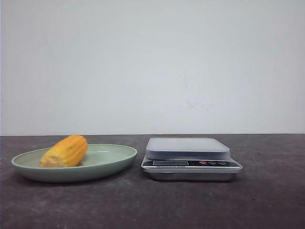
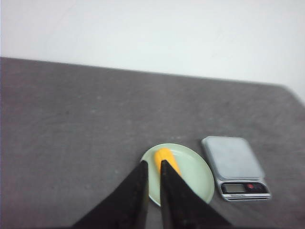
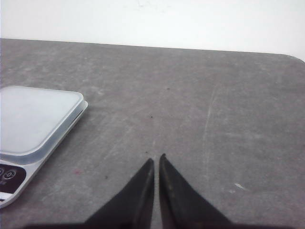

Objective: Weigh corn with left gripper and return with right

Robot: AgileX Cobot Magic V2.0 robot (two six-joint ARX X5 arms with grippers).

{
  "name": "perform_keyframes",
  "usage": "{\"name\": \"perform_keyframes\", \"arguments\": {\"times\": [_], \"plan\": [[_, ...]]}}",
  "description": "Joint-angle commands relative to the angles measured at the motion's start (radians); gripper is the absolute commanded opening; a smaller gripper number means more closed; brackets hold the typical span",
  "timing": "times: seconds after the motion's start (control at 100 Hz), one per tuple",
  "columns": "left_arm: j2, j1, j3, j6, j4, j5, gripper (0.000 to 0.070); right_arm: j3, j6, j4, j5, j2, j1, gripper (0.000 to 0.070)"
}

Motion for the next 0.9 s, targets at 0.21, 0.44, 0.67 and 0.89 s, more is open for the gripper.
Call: {"name": "perform_keyframes", "arguments": {"times": [0.21,0.44,0.67,0.89], "plan": [[-0.129,0.209,-0.661,0.324,0.97,0.273,0.0,-0.001,-0.007,0.011,-0.002,0.0,0.001,0.001],[-0.18,0.443,-1.138,0.134,1.474,0.582,0.0,-0.001,-0.007,0.011,-0.002,0.0,0.001,0.001],[-0.28,0.515,-1.329,0.165,1.46,0.552,0.0,-0.001,-0.007,0.011,-0.002,0.0,0.001,0.001],[-0.408,0.565,-1.413,0.184,1.365,0.537,0.0,-0.001,-0.007,0.011,-0.002,0.0,0.001,0.001]]}}
